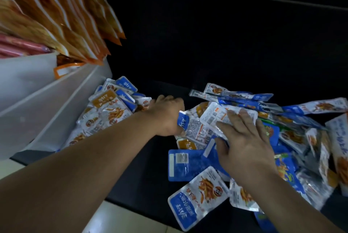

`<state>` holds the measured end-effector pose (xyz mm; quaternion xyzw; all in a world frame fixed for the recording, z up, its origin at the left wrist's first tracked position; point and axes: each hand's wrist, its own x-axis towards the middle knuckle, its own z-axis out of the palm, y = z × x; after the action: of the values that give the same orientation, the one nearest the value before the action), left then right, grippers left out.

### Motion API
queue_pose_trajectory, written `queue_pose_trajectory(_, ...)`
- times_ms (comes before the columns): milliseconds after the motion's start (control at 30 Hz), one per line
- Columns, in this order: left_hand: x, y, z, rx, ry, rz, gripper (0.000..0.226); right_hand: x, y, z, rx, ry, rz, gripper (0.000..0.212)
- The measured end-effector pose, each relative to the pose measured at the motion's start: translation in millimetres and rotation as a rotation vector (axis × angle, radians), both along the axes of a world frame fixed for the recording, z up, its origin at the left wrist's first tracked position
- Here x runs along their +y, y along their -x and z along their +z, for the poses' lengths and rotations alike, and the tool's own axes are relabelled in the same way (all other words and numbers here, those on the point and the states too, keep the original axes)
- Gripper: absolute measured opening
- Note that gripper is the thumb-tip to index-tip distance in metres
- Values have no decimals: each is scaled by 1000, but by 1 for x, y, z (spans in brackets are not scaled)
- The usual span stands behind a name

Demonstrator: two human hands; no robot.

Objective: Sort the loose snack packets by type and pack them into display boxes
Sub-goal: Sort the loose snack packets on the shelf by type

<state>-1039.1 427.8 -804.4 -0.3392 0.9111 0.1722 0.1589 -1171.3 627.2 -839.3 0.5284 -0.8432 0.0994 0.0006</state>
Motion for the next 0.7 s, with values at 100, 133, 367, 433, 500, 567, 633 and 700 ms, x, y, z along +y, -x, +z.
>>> queue_pose_trajectory(100,5,-1,7,107,25,41,53,1,4,5,-109,-55,-14,54)
queue_pose_trajectory(133,7,-5,9,188,-5,90,45,1,5,7,-149,-70,-18,55)
queue_pose_trajectory(367,32,-78,51,738,-322,593,22,-11,-39,61,-714,268,-115,56)
queue_pose_trajectory(433,53,-93,60,836,-566,714,28,-24,-55,82,-1085,236,-144,52)
queue_pose_trajectory(500,72,-100,61,814,-708,776,30,-36,-68,92,-1324,259,-144,32)
queue_pose_trajectory(567,84,-102,56,782,-762,813,28,-43,-76,93,-1367,277,-200,29)
queue_pose_trajectory(633,87,-104,52,802,-815,845,23,-43,-80,86,-1317,255,-187,34)
queue_pose_trajectory(700,84,-108,46,833,-786,878,24,-38,-79,79,-1134,204,-155,44)
